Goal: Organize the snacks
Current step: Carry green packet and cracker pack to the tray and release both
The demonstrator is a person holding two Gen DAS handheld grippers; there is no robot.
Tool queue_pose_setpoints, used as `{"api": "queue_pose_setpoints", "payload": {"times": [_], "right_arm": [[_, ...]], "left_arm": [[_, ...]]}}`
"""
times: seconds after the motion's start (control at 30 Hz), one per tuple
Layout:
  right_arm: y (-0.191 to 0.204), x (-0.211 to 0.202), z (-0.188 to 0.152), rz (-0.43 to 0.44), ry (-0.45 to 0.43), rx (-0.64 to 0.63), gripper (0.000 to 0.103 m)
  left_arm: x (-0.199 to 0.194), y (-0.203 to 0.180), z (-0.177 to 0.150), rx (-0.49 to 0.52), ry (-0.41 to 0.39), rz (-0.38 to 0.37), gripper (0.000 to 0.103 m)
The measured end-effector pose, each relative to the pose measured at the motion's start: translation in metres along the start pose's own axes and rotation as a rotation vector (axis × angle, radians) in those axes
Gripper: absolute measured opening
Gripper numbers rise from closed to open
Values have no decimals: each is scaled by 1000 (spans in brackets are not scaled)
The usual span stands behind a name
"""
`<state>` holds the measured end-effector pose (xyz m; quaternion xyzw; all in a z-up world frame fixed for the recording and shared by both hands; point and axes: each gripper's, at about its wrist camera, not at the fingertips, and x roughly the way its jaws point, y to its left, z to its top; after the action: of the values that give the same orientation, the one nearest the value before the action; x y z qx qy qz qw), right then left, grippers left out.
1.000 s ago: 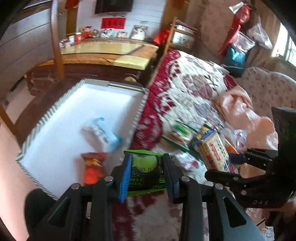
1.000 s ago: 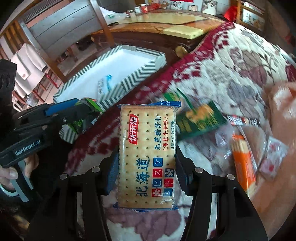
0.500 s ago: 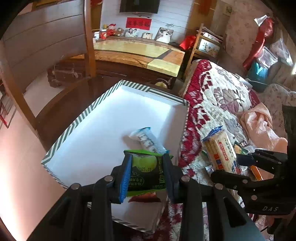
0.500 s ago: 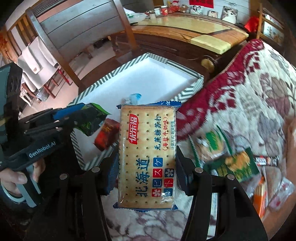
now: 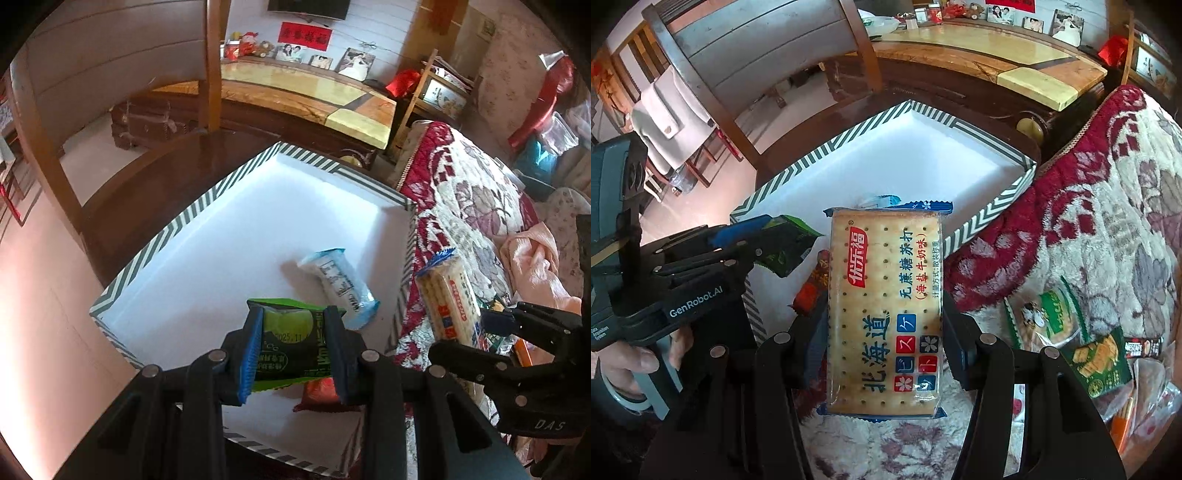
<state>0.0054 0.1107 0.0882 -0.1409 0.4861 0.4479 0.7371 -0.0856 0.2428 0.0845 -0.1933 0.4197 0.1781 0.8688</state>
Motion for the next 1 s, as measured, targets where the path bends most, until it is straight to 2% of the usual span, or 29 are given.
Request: {"api": "queue_pose_setpoints", "payload": {"times": [0.3,0.6,0.93,0.97,1.0], "right_arm": [[7,25,30,29,27,-15,54],[11,62,64,36,69,-27,54],[19,97,75,34,105,-25,54],[18,97,76,44,99,-15,55],[17,98,77,57,94,0,56]], "left_arm": [[8,8,4,-22,3,20,36],[21,30,5,-93,43,53,36],[32,30,4,-95,87,83,36],[32,31,4,-96,88,82,37],[33,31,4,-98,90,85,43]]}}
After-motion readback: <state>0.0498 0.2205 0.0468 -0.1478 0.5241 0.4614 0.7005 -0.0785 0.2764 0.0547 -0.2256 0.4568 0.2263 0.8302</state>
